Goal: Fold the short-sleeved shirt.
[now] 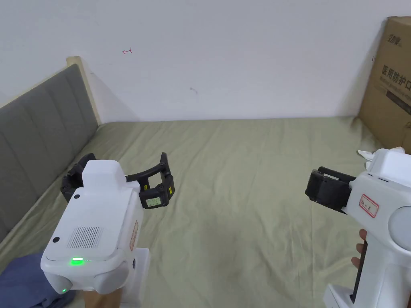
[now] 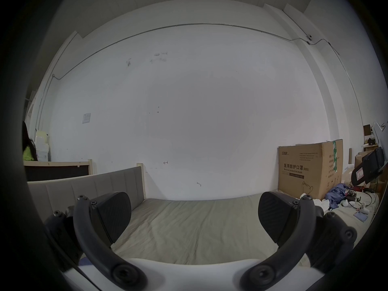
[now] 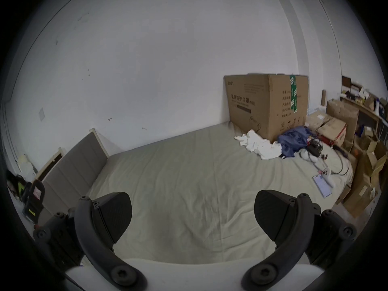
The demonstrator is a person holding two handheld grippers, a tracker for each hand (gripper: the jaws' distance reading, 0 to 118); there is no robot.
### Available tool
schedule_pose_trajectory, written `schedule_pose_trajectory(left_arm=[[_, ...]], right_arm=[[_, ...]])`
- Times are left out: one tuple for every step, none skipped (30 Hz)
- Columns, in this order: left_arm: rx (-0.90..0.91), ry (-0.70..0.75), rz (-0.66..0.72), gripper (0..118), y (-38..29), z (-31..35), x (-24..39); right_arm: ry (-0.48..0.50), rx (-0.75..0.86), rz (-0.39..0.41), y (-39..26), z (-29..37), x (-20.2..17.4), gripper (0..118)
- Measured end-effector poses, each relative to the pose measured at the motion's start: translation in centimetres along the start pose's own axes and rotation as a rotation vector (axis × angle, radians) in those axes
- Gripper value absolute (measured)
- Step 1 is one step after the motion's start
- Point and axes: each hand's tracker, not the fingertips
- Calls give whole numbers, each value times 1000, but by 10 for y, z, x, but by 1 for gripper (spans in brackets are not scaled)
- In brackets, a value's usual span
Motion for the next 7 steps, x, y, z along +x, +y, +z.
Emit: schedule_pose_trajectory(left_arm=[[0, 0, 2, 118, 0, 0, 0], [0, 1, 4, 118, -1, 0, -1], [-2, 1, 4, 118, -1, 0, -2], [-2, 1, 3, 118, -2, -1, -1], [-2, 3, 4, 118, -2, -1, -1], [-2, 4, 5, 118, -3, -1, -2], [-3, 5, 6, 118, -3, 0, -3]], right_arm=[[-6, -5, -11, 0, 0, 2, 115], [-16, -7, -18, 0, 1, 2, 115], [-26, -5, -10, -2, 2, -1, 115], [-30, -4, -2, -3, 1, -2, 115], [-35, 1, 6, -5, 1, -2, 115], [-37, 35, 40, -6, 1, -4, 115], [-33, 67, 58, -8, 2, -4, 115]])
